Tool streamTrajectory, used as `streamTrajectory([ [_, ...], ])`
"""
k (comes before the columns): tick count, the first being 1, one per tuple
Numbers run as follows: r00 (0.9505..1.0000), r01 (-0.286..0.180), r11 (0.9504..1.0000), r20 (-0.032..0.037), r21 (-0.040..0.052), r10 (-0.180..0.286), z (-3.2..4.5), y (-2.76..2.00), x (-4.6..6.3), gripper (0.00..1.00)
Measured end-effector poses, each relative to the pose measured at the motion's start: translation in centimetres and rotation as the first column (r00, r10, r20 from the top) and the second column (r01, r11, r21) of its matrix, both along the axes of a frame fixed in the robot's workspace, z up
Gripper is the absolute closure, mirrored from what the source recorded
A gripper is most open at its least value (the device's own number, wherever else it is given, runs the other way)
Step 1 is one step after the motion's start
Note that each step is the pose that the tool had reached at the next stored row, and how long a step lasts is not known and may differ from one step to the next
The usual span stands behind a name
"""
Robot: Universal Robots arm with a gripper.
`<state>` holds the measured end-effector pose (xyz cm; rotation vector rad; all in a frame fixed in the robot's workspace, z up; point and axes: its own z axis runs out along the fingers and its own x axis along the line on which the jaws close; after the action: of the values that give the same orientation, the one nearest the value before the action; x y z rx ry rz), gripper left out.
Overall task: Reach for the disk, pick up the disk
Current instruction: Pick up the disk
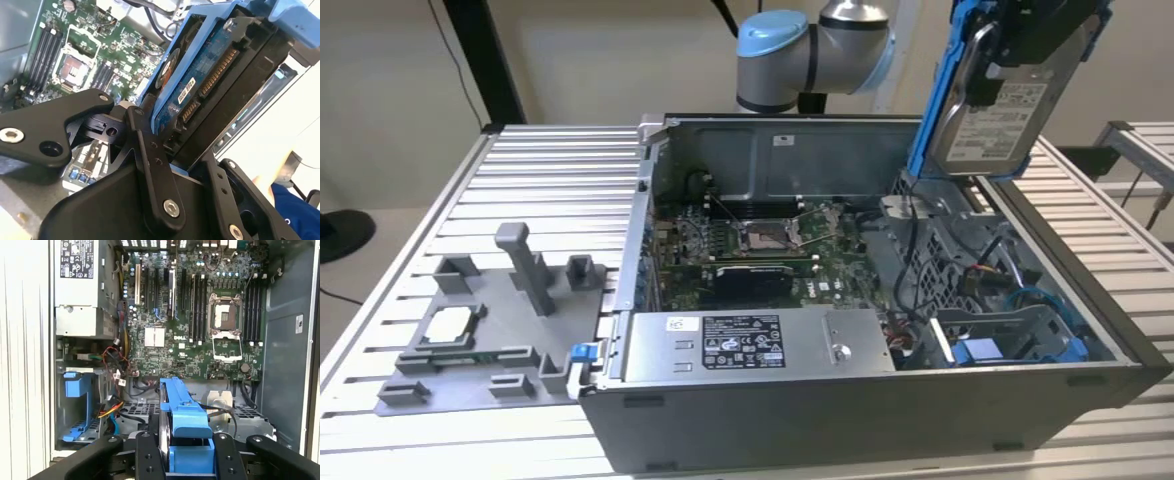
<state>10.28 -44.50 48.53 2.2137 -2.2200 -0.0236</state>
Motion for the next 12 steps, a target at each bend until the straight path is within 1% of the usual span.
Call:
streamTrajectory([
  [9,1.0,0.0,1.0,0.0,-0.0001,0.0,-0.21,-1.2,-0.1,1.0],
  [10,1.0,0.0,1.0,0.0,-0.0001,0.0,-0.24,-1.4,-0.1,1.0],
  [12,1.0,0.0,1.0,0.0,0.0,0.0,-0.3,-1.94,-0.1,1.0],
])
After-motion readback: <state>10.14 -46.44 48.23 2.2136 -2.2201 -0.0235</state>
